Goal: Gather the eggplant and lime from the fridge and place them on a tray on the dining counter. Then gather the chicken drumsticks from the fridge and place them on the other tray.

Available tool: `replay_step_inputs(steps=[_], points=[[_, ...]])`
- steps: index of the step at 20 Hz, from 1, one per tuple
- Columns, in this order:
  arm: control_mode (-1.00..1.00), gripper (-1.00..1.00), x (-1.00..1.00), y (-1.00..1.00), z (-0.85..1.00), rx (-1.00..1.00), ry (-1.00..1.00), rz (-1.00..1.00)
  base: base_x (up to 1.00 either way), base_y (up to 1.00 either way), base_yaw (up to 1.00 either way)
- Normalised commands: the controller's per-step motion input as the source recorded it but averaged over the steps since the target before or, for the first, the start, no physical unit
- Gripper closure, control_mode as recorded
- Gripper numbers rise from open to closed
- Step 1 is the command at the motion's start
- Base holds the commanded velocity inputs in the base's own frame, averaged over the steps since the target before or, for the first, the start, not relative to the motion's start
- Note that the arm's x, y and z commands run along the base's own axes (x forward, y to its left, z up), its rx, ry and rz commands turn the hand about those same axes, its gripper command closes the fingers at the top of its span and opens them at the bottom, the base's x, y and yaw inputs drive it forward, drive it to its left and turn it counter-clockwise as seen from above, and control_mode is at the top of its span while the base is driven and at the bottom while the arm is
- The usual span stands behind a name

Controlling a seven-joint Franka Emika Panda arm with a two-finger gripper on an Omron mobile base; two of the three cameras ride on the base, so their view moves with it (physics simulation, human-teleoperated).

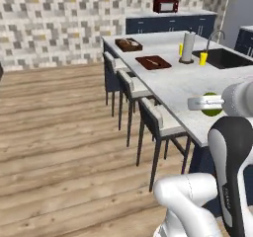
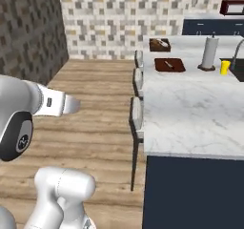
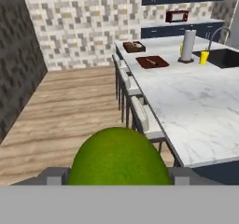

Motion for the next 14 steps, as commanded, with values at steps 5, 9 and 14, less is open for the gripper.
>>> replay_step_inputs(steps=[5, 9, 14], points=[[1.00, 1.00, 0.00, 0.00, 0.00, 0.00, 0.00, 0.00, 0.28, 0.57, -0.66], [1.00, 1.00, 0.00, 0.00, 0.00, 0.00, 0.00, 0.00, 0.32, 0.77, -0.59], [1.00, 1.00, 0.00, 0.00, 0.00, 0.00, 0.00, 0.00, 0.23, 0.85, -0.55]])
